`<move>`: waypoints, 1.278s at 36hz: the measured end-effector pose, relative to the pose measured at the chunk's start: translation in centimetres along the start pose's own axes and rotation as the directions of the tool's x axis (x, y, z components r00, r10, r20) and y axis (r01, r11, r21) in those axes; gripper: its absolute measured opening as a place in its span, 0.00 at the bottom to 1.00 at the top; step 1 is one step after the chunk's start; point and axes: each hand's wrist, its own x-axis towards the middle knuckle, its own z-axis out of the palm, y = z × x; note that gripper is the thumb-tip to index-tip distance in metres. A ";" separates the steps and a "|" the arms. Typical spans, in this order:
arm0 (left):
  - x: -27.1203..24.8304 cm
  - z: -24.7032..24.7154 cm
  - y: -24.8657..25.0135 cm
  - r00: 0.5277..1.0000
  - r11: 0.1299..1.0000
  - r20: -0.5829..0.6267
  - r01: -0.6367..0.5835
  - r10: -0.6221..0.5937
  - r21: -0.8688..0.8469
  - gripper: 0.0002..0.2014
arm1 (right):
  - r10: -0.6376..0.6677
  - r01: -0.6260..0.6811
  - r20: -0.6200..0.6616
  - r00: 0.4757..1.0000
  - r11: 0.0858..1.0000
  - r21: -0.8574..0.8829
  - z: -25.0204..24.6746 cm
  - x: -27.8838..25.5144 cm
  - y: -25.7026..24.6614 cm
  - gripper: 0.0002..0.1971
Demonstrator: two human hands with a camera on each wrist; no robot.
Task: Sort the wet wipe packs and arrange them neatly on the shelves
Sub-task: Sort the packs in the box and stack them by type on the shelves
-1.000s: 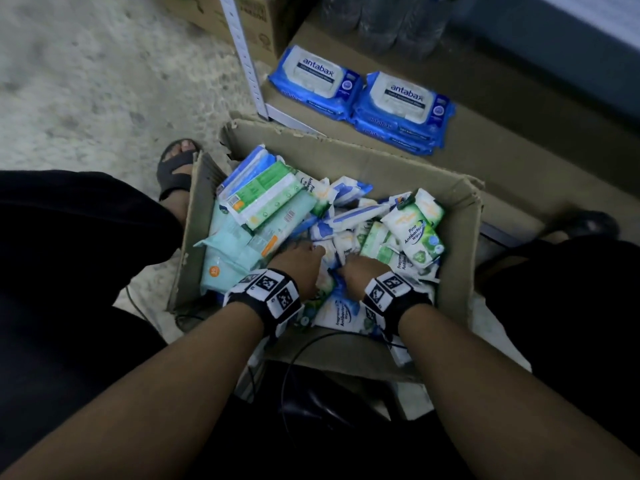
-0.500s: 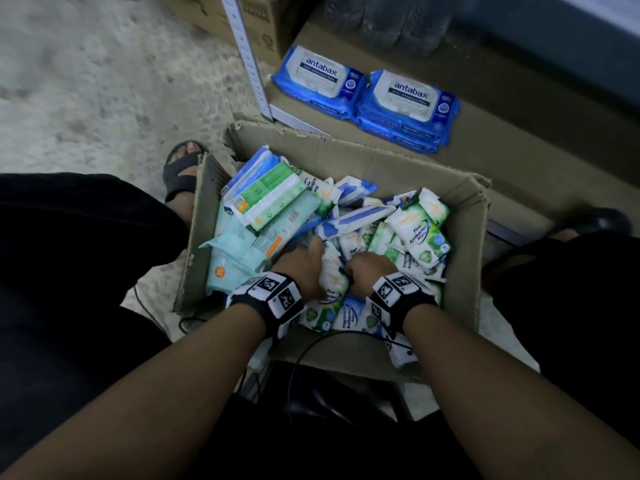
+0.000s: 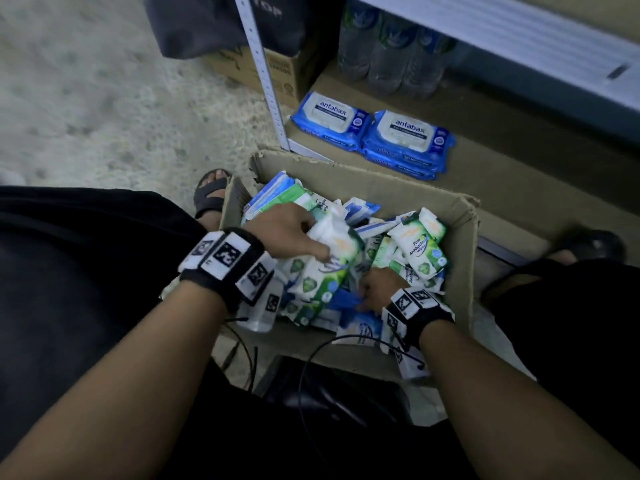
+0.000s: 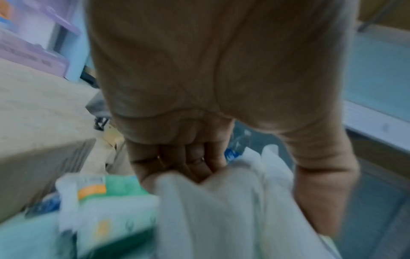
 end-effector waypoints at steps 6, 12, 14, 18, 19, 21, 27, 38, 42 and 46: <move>-0.4 -1.7 -1.1 0.927 0.982 -0.358 0.047 -0.112 -0.185 0.24 | -0.029 0.031 -0.082 0.996 0.999 0.019 -0.6 -1.9 0.5 0.17; 0.3 1.3 -2.4 0.824 0.923 -0.465 0.169 -0.324 -0.345 0.28 | -0.057 0.064 -0.145 0.988 0.997 0.041 -1.3 -3.9 0.7 0.11; 0.0 2.2 -2.1 0.830 0.925 -0.458 0.163 -0.317 -0.344 0.33 | -0.068 0.083 -0.181 0.981 0.994 0.075 -1.6 -4.7 1.1 0.12; -0.3 3.1 -1.7 0.824 0.949 -0.498 0.142 -0.271 -0.283 0.38 | -0.059 0.098 -0.276 0.959 0.986 0.132 -2.7 -6.0 1.7 0.14; -0.5 3.3 -1.5 0.820 0.957 -0.515 0.130 -0.250 -0.259 0.37 | -0.060 0.108 -0.303 0.951 0.983 0.146 -3.1 -6.3 1.9 0.13; -0.9 3.5 -1.1 0.812 0.972 -0.543 0.122 -0.213 -0.199 0.34 | -0.055 0.134 -0.376 0.925 0.973 0.186 -3.8 -6.9 2.3 0.14; -1.7 4.3 -0.3 0.840 0.992 -0.533 0.041 -0.098 -0.119 0.28 | -0.020 0.215 -0.577 0.817 0.938 0.271 -6.6 -9.0 3.5 0.17; -1.4 4.2 -0.7 0.861 0.994 -0.501 0.106 -0.092 -0.001 0.27 | -0.210 0.213 -0.778 0.593 0.972 -0.100 -9.8 -11.2 3.6 0.15; -1.1 4.8 -1.5 0.880 0.976 -0.452 0.202 -0.145 0.081 0.30 | -0.165 0.051 -0.566 0.808 0.976 -0.211 -8.1 -9.8 3.4 0.12; -0.9 5.9 -2.8 0.895 0.964 -0.421 0.225 -0.148 0.140 0.31 | -0.075 -0.062 -0.379 0.922 0.939 -0.339 -4.7 -8.5 4.0 0.08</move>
